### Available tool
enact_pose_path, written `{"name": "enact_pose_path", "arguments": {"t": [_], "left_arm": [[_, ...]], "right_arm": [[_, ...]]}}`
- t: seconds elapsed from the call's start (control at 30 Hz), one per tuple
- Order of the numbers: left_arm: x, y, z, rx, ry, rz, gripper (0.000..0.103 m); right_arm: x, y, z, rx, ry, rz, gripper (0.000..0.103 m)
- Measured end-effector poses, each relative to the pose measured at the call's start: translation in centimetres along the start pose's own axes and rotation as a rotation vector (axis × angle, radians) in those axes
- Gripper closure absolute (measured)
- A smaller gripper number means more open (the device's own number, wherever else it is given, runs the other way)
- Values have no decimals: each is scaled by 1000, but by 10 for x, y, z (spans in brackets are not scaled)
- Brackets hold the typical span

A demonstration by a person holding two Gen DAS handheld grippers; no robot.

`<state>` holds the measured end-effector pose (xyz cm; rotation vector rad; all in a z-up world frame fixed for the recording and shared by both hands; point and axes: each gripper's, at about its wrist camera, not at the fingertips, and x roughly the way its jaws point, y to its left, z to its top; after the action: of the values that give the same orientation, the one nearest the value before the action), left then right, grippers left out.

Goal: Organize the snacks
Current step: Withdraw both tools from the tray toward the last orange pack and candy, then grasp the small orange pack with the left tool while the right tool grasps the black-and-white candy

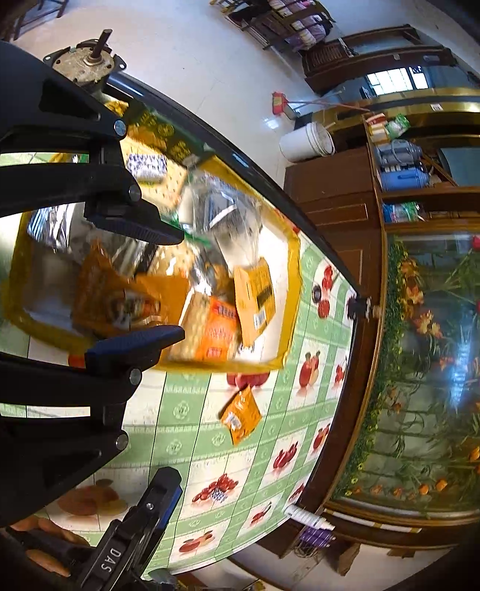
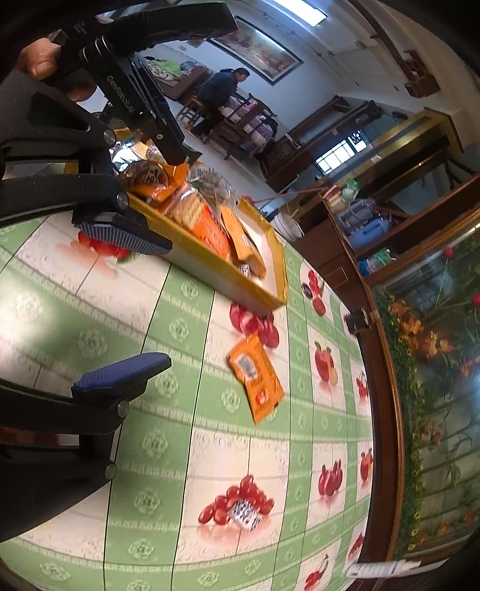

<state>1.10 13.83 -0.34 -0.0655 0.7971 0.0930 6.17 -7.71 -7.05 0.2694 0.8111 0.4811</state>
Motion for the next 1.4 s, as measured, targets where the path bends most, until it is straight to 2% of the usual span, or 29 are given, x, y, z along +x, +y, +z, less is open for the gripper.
{"name": "enact_pose_path", "arguments": {"t": [0.13, 0.2, 0.27, 0.43, 0.83, 0.93, 1.0, 1.07, 1.13, 1.4], "left_arm": [[-1, -23, 4, 42, -2, -19, 59], [-1, -32, 5, 57, -5, -25, 45], [-2, -42, 7, 71, -14, -27, 42], [4, -63, 11, 103, -7, -41, 42], [24, -112, 25, 212, 17, -70, 42], [33, -123, 30, 242, 22, -66, 39], [43, -129, 34, 256, 35, -59, 31], [55, -135, 39, 270, 46, -55, 27], [70, -142, 44, 292, 74, -39, 26], [120, -170, 53, 383, 124, 37, 26]], "right_arm": [[-9, -16, -2, 27, -12, -18, 45], [-13, -22, -2, 38, -18, -25, 45], [-17, -29, -2, 49, -23, -33, 45], [-27, -48, -2, 73, -39, -71, 40], [-34, -84, 2, 122, -47, -132, 40], [-32, -90, 3, 134, -44, -142, 40], [-30, -95, 5, 143, -40, -158, 39], [-27, -100, 8, 154, -39, -175, 35], [-25, -102, 12, 158, -41, -193, 30], [-3, -112, 37, 151, -51, -264, 30]]}}
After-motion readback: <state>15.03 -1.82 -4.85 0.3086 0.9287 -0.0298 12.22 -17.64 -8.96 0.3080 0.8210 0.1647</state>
